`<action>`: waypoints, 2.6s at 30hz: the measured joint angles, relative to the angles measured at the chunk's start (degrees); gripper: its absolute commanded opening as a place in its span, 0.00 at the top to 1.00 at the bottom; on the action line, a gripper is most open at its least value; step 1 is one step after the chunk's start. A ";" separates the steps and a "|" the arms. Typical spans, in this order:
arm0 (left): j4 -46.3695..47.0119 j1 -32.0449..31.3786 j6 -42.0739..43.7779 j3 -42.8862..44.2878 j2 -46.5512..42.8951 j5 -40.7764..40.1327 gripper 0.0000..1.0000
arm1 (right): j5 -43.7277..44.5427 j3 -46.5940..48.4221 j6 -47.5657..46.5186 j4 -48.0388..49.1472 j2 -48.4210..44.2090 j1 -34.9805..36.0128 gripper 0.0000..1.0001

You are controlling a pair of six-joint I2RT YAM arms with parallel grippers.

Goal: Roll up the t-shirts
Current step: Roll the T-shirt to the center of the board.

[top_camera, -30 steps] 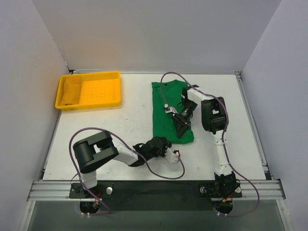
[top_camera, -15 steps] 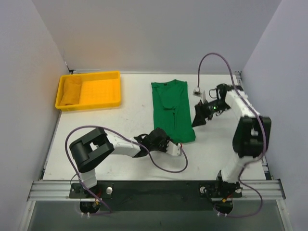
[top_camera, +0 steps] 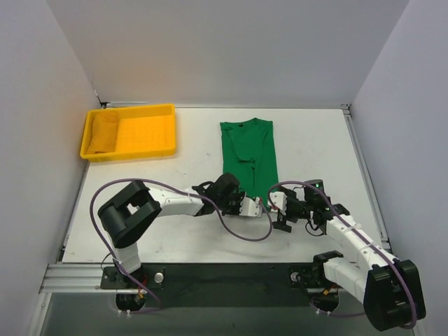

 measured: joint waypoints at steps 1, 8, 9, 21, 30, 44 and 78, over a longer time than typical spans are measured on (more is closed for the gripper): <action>-0.55 0.28 -0.17 0.26 0.00 0.79 1.00 | 0.17 -0.24 -0.33 2.01 0.00 0.76 0.17; -3.93 1.20 -0.63 1.42 0.00 5.16 1.00 | 0.52 -1.40 -4.17 10.34 0.04 3.67 0.17; -4.31 1.44 -0.63 1.55 0.00 5.73 1.00 | 0.50 -1.51 -4.57 10.54 0.15 3.76 0.17; -8.85 4.98 -4.17 3.58 0.13 11.85 1.00 | 0.46 -2.93 -9.81 11.19 6.21 6.84 0.21; -12.35 7.08 -5.79 5.88 1.05 16.24 1.00 | 4.96 -2.75 -10.03 19.91 12.59 12.94 0.40; -25.38 10.80 -3.93 14.84 3.63 24.04 1.00 | 12.13 4.66 -1.70 10.93 14.93 14.25 0.92; -54.10 20.22 -13.64 48.59 32.04 44.89 1.00 | -11.80 60.92 1.86 -53.70 69.59 -5.27 0.91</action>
